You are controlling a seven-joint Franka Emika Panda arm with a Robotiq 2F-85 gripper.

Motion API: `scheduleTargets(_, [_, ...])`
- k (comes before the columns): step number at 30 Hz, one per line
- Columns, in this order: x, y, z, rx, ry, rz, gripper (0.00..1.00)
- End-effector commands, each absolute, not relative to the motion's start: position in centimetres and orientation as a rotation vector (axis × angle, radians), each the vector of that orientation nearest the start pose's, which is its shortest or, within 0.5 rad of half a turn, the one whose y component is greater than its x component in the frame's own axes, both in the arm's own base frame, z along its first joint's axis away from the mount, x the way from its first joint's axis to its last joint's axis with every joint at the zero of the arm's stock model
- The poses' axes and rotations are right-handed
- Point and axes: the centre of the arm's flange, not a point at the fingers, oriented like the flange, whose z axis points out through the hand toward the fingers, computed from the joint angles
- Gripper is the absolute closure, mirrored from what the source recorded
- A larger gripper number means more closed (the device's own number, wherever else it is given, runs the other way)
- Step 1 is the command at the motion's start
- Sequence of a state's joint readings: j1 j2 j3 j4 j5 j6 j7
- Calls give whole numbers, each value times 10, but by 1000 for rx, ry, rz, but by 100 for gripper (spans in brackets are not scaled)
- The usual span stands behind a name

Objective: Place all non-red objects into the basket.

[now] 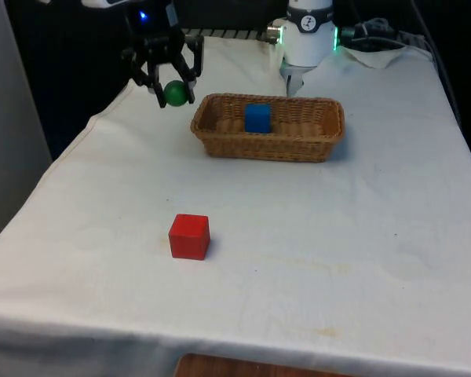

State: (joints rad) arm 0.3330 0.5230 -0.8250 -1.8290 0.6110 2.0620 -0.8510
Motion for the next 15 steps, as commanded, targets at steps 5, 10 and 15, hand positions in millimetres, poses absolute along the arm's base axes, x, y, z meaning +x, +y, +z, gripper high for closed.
scheduleTargets(5, [571,-223,328,-2997,-138,-27,100])
scheduleTargets(10, [563,-217,336,-3001,-146,-16,100])
scheduleTargets(15, [556,-211,342,-3003,-153,-5,100])
